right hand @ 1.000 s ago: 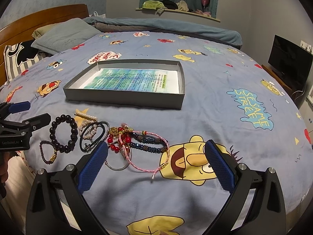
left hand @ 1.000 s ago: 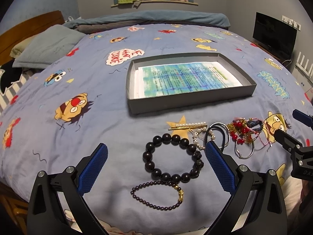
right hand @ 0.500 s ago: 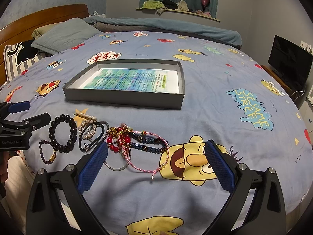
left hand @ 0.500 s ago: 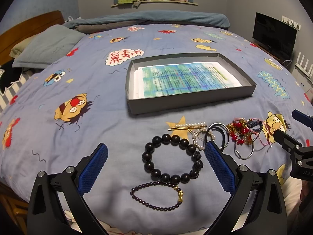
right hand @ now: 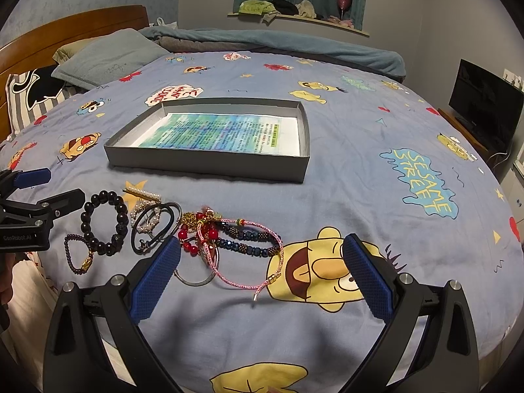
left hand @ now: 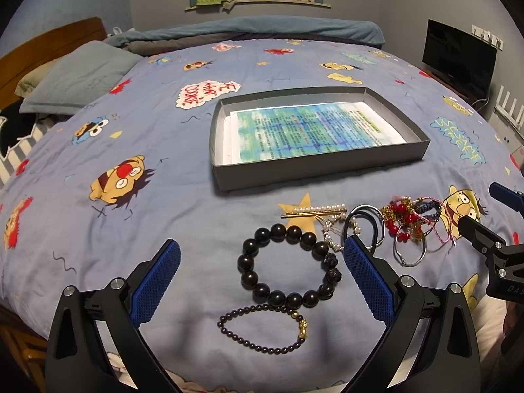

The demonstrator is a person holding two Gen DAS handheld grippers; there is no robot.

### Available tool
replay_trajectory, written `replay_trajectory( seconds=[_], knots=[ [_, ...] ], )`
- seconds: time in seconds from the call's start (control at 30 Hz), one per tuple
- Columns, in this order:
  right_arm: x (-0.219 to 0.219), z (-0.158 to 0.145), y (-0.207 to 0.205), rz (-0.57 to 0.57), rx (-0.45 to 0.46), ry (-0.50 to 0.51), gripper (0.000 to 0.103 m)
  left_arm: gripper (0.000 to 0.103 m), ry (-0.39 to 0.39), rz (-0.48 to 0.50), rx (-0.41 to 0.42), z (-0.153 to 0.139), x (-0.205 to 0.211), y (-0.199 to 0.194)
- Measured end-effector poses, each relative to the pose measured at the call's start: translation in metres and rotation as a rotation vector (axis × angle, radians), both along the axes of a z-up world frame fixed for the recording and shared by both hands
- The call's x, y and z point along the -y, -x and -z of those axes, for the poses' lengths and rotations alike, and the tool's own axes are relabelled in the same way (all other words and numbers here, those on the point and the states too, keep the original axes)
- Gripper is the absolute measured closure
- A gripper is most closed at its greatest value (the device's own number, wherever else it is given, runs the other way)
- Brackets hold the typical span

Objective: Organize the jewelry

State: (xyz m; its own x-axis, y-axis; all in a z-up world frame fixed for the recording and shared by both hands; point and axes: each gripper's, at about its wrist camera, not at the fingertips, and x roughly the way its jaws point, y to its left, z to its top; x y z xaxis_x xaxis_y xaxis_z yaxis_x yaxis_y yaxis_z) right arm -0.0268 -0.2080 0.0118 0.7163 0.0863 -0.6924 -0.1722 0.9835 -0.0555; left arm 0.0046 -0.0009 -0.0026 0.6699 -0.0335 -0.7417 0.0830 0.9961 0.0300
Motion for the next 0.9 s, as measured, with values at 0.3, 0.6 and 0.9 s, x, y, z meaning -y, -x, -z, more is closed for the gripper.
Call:
replay_trajectory(
  seconds=[0.3, 0.6, 0.9],
  knots=[
    [0.000, 0.000, -0.001, -0.003, -0.004, -0.004, 0.005, 0.004, 0.001, -0.001, -0.006, 0.001, -0.001, -0.002],
    [-0.001, 0.001, -0.001, -0.013, -0.002, -0.005, 0.005, 0.004, -0.002, -0.001, -0.014, 0.003, -0.001, -0.003],
    [0.002, 0.005, -0.001, -0.039, -0.003, -0.014, 0.005, 0.004, 0.035, 0.019, 0.002, 0.006, -0.014, -0.002]
  ],
)
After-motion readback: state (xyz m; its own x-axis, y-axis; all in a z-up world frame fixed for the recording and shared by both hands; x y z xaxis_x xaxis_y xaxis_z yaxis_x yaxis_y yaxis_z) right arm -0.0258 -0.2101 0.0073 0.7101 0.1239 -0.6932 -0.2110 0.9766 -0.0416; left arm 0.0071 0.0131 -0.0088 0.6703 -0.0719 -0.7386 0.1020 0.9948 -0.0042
